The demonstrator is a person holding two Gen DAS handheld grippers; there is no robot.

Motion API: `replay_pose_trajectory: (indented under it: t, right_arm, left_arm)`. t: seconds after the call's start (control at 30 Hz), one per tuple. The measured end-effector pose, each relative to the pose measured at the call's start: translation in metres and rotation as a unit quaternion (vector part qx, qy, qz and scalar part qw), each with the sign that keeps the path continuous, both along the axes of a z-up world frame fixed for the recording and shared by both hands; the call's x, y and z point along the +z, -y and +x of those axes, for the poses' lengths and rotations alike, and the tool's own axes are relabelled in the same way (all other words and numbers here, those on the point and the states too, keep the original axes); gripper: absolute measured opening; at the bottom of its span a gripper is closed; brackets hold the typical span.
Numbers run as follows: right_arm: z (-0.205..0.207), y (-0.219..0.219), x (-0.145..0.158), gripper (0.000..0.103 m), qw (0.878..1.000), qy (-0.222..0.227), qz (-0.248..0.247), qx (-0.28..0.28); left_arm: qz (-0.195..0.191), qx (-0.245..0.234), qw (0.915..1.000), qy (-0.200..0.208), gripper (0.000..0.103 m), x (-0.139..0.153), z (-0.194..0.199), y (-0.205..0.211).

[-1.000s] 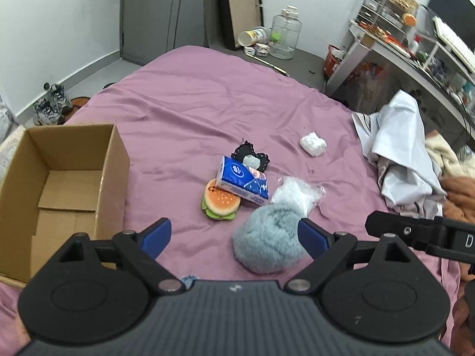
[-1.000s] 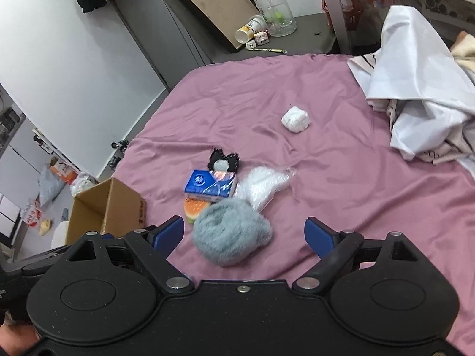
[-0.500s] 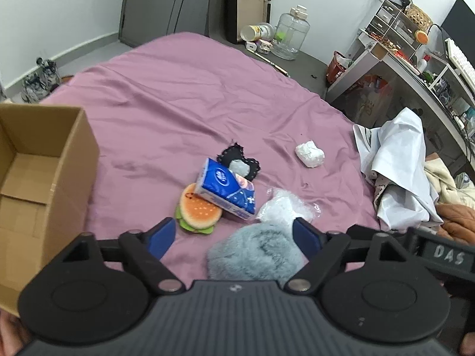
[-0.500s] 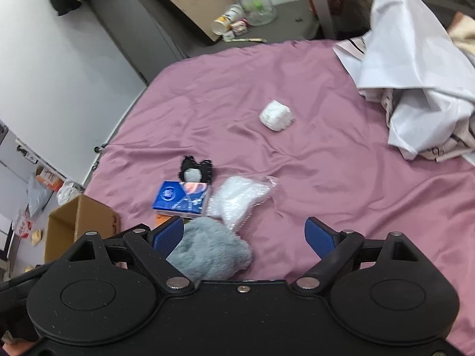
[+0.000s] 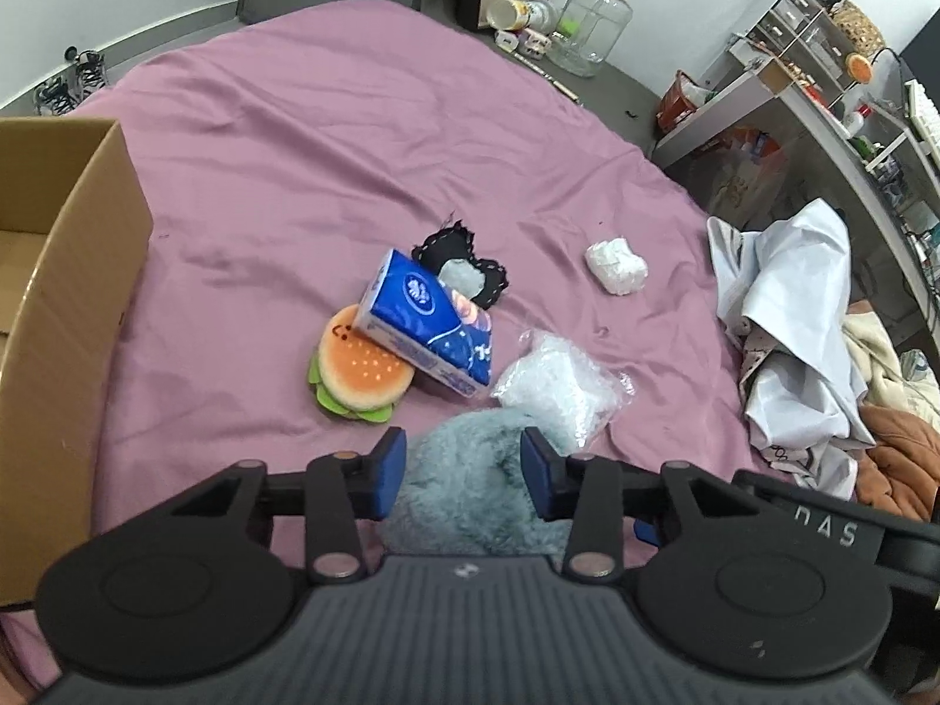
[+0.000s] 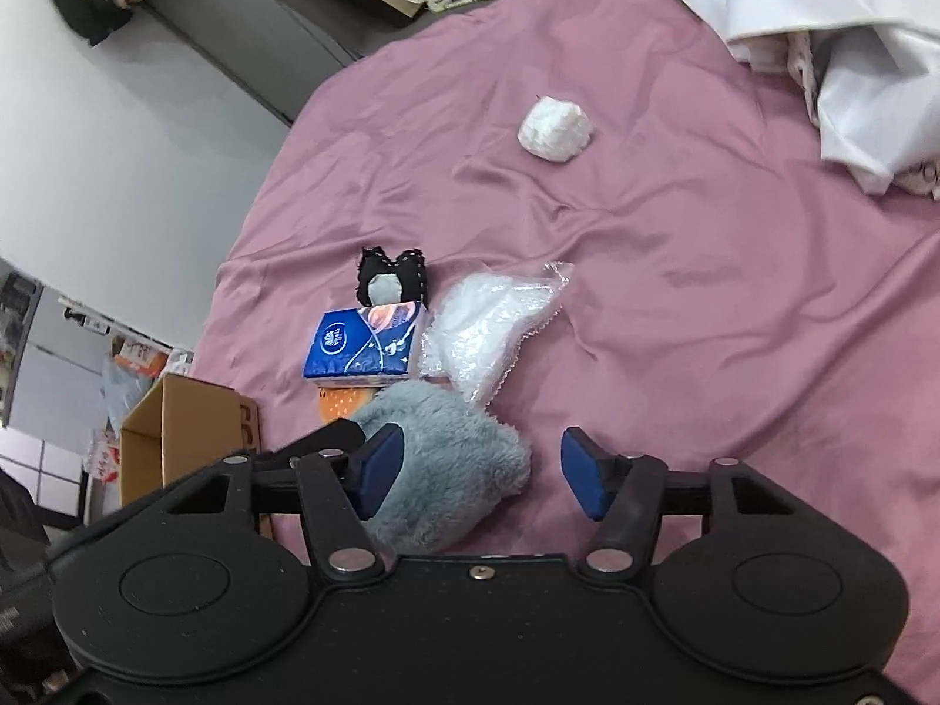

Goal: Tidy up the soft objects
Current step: 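Lower both grippers onto the grey-blue fluffy ball and close on it, then lift the fluffy ball with both grippers and carry it into the cardboard box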

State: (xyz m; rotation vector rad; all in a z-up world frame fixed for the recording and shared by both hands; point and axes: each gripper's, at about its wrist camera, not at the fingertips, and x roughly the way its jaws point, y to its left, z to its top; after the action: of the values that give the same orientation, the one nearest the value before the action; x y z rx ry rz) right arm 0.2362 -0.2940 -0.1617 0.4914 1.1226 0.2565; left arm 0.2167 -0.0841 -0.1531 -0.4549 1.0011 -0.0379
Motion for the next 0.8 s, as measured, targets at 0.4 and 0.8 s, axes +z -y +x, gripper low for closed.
replay_pose_trajectory:
  t: [0.4, 0.8]
  right_arm:
    - [0.005, -0.007, -0.026, 0.038, 0.997, -0.048, 0.059, -0.009]
    - [-0.008, -0.014, 0.001, 0.025, 0.998, 0.015, 0.064, 0.0]
  left_arm:
    - [-0.029, 0.033, 0.9983, -0.037, 0.028, -0.019, -0.001, -0.004]
    - [-0.045, 0.039, 0.9982, -0.011, 0.023, 0.008, -0.006, -0.013]
